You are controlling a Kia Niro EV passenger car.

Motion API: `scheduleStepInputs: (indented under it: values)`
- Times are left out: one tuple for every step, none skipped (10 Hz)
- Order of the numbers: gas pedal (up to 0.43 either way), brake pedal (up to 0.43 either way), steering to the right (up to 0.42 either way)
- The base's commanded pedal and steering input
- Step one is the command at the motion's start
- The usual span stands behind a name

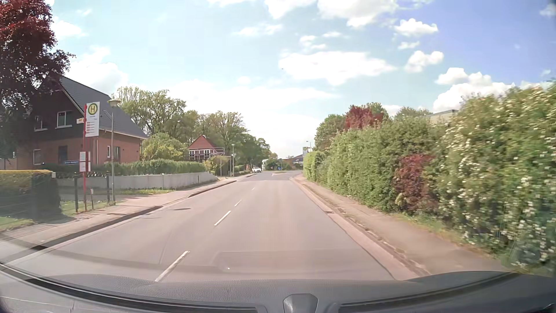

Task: Follow the waypoints while adhering to traffic rules and regulations

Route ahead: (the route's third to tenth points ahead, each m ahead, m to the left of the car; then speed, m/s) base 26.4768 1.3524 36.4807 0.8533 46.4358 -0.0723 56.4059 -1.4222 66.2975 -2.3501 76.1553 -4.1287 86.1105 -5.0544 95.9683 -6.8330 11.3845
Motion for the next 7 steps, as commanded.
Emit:
scheduleStepInputs:
  values:
    - [0.000, 0.000, 0.000]
    - [0.000, 0.000, 0.000]
    - [0.000, 0.000, 0.000]
    - [0.000, 0.000, 0.000]
    - [0.000, 0.000, 0.000]
    - [0.000, 0.000, 0.000]
    - [0.000, 0.000, 0.000]
